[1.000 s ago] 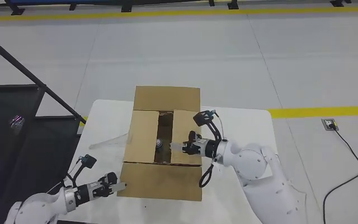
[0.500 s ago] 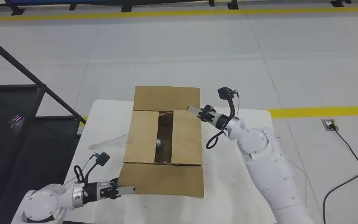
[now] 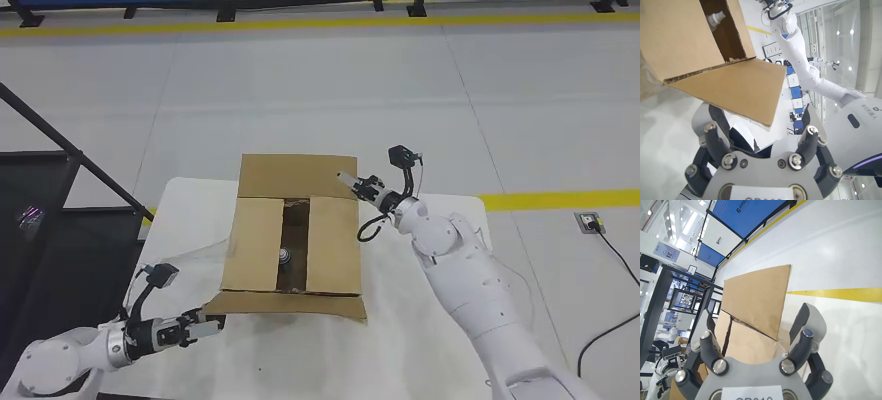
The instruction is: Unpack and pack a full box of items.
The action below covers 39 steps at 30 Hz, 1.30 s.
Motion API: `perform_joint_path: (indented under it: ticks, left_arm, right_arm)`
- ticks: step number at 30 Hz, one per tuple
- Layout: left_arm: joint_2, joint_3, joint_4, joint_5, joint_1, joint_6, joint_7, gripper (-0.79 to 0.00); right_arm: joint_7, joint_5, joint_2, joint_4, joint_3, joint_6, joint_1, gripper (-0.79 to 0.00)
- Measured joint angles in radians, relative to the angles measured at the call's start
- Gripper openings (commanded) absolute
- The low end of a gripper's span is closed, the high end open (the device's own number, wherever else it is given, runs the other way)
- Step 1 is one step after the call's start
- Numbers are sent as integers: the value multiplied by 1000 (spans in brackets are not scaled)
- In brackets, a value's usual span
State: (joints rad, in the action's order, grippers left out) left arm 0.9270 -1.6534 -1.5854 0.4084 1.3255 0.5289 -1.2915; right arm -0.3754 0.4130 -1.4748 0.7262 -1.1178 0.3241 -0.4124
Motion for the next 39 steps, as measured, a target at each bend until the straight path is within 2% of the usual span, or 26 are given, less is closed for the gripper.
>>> perform_joint_path:
  ticks: [4, 15, 21, 28, 33, 39]
  left_arm:
    - [-3, -6, -8, 32, 11, 17, 18, 0]
    - [-3, -7, -8, 33, 12, 18, 19, 0]
    - [-3, -2, -40, 14, 25, 10, 62, 0]
    - [-6, -13, -51, 43, 38, -7, 89, 0]
    - [-6, -9, -49, 54, 32, -43, 136, 0]
    - [-4, 3, -47, 52, 16, -82, 195, 0]
  right_arm:
    - [-18, -17, -7, -45, 11, 34, 27, 0]
    - [-18, -16, -7, -43, 11, 31, 26, 0]
    - [23, 6, -7, 0, 12, -35, -1, 0]
    - [68, 17, -15, -56, 18, -59, 20, 0]
    - [86, -16, -30, -124, 28, -11, 48, 0]
    - [14, -124, -48, -230, 20, 122, 100, 0]
